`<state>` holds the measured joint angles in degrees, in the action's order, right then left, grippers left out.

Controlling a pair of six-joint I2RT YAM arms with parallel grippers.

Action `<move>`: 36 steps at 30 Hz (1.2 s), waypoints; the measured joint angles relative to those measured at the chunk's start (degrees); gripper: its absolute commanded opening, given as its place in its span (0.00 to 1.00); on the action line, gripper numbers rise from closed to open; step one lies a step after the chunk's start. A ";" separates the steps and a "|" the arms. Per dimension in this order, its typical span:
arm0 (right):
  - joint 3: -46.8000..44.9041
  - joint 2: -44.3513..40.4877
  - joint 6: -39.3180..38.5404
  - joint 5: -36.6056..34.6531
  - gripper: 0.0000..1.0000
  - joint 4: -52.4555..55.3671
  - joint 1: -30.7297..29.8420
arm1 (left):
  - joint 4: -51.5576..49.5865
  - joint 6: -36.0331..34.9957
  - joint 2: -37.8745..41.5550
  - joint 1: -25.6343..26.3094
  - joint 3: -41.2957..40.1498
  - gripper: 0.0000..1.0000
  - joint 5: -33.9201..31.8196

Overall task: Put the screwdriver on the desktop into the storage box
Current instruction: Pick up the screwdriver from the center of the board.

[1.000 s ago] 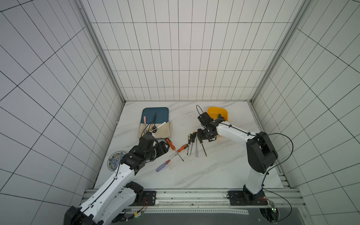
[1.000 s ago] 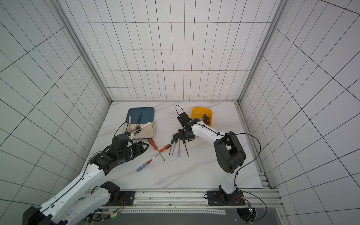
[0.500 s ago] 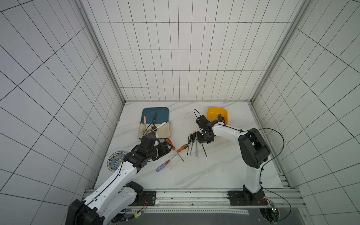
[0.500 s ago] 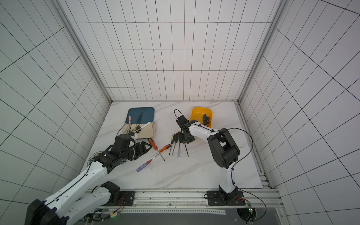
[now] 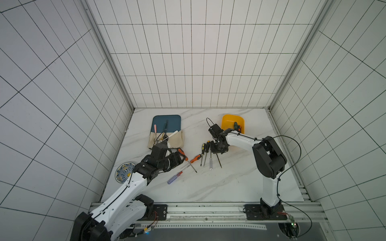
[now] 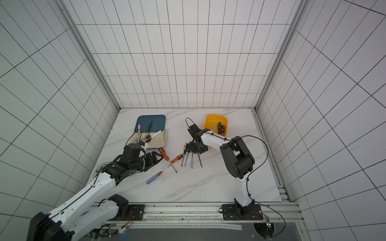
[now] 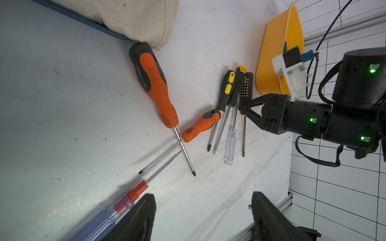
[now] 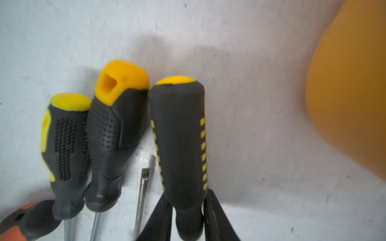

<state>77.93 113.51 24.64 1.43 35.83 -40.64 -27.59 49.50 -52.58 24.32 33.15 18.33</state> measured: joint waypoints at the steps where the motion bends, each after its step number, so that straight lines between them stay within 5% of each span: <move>1: 0.17 0.13 -0.15 -0.17 0.25 0.07 -0.04 | 0.00 0.00 0.00 0.00 0.00 0.76 0.00; 11: 0.50 0.39 -0.63 -1.44 0.13 0.39 -0.63 | 0.28 0.02 -0.24 0.00 -0.07 0.76 0.00; 23: 0.31 -0.61 -0.85 -1.88 0.12 0.50 -0.63 | 0.96 0.04 -0.74 0.33 -0.39 0.76 0.24; 36: -1.97 -10.91 -0.96 -1.86 0.12 1.01 -0.63 | 4.02 1.11 -6.82 7.58 1.09 0.76 -0.83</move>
<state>75.96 102.61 23.68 -0.43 36.84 -41.28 -23.57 50.61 -59.40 31.90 34.24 17.50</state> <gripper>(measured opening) 0.206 0.756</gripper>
